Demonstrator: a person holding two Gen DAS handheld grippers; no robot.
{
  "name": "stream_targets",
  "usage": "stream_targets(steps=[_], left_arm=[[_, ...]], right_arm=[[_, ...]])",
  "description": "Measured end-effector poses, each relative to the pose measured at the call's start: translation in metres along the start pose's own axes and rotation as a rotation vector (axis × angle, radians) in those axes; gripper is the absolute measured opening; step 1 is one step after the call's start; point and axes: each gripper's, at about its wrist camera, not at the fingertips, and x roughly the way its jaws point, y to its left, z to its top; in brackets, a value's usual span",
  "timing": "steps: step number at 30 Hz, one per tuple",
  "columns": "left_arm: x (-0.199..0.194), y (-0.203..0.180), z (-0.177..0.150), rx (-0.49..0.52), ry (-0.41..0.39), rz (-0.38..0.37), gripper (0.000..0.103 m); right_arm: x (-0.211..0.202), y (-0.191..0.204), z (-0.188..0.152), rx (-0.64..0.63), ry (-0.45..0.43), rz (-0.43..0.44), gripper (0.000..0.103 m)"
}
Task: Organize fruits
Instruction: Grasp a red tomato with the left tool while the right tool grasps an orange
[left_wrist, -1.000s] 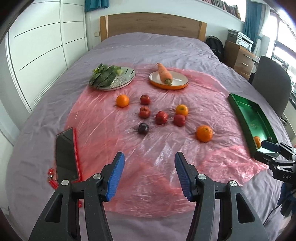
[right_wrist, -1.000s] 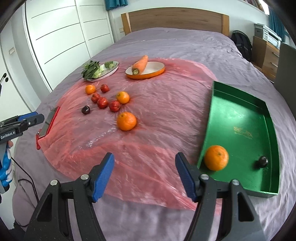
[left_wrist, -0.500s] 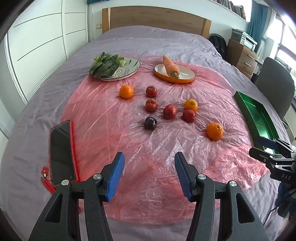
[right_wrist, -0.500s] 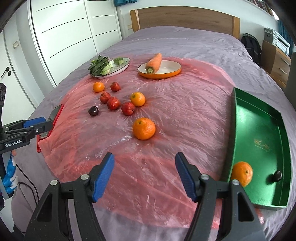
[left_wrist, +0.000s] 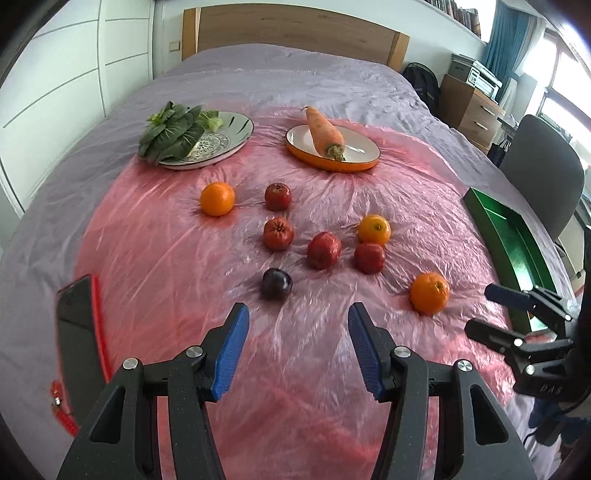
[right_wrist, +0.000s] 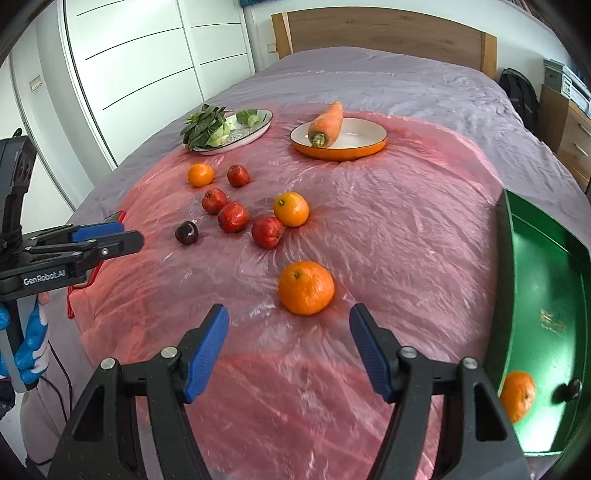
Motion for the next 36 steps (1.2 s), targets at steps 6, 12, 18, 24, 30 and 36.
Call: stream_targets(steps=[6,12,18,24,30,36], left_arm=[[0.024,-0.009,0.015,0.038,0.016,-0.058,0.039],[0.052,-0.018,0.028,0.065,0.039,-0.099,0.033],[0.069,-0.022,0.036,0.07,0.05,-0.118,0.032],[0.084,-0.02,0.041,0.059,0.058,-0.115,0.032],[0.093,-0.015,0.044,0.054,0.058,-0.106,0.032],[0.104,-0.016,0.045,0.058,0.07,-0.087,0.03]], right_arm=[[0.019,-0.001,0.007,0.001,0.007,0.006,0.103],[0.032,-0.003,0.012,-0.008,0.016,0.003,0.103],[0.044,-0.008,0.013,-0.005,0.024,0.002,0.103],[0.051,-0.011,0.014,0.004,0.024,0.015,0.103],[0.06,-0.014,0.013,0.006,0.033,0.026,0.103],[0.067,-0.014,0.011,0.002,0.038,0.025,0.099]])
